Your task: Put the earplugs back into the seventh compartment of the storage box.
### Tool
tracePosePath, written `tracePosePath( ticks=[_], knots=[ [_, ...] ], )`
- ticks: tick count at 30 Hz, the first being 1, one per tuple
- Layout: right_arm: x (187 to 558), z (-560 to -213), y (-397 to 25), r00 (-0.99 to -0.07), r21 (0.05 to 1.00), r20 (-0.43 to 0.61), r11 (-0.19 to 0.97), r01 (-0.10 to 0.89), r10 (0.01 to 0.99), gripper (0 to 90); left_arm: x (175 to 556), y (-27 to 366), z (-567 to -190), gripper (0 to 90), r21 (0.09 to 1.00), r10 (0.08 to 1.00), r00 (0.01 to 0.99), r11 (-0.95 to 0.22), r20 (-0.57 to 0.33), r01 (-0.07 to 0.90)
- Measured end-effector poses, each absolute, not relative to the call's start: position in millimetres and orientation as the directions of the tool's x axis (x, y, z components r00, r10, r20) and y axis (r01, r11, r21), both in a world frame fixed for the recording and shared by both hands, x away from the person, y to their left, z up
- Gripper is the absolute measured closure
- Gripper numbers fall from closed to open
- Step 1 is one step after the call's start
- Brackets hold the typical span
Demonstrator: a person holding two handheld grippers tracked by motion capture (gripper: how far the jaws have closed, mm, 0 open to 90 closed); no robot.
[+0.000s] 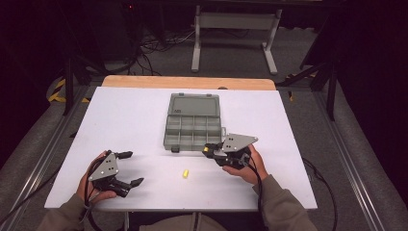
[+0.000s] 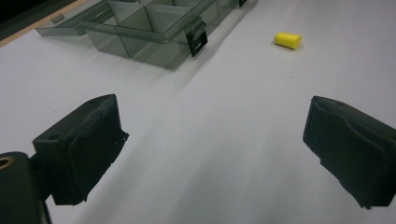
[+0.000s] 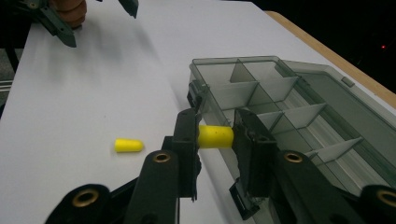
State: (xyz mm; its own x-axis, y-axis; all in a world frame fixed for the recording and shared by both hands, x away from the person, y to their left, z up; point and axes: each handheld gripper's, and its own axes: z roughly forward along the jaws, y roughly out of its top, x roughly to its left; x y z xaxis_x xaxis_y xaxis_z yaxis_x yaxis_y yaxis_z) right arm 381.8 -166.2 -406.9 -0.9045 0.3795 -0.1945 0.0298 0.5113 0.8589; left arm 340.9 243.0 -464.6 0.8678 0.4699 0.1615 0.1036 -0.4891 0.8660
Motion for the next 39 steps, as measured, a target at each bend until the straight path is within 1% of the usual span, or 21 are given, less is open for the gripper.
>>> tracePosePath(
  ticks=[8, 18, 25, 39],
  knots=[
    [390, -406, -164, -0.888, 0.862, -0.207, 0.506, 0.033, 0.410, 71.9, 341, 242, -465, 5.5, 0.869, 0.471, 0.869, -0.483, 0.152, 0.110],
    [401, -407, -163, -0.859, 0.884, -0.184, 0.463, 0.068, 0.477, 71.9, 342, 243, -465, 5.6, 0.868, 0.473, 0.869, -0.484, 0.149, 0.114],
    [409, -407, -157, -0.849, 0.890, -0.179, 0.449, 0.075, 0.497, 71.8, 342, 242, -465, 5.5, 0.867, 0.472, 0.868, -0.485, 0.150, 0.114],
    [424, -416, -146, -0.836, 0.881, -0.173, 0.461, 0.106, 0.521, 71.4, 342, 244, -464, 5.5, 0.867, 0.471, 0.869, -0.486, 0.152, 0.112]
  ],
)
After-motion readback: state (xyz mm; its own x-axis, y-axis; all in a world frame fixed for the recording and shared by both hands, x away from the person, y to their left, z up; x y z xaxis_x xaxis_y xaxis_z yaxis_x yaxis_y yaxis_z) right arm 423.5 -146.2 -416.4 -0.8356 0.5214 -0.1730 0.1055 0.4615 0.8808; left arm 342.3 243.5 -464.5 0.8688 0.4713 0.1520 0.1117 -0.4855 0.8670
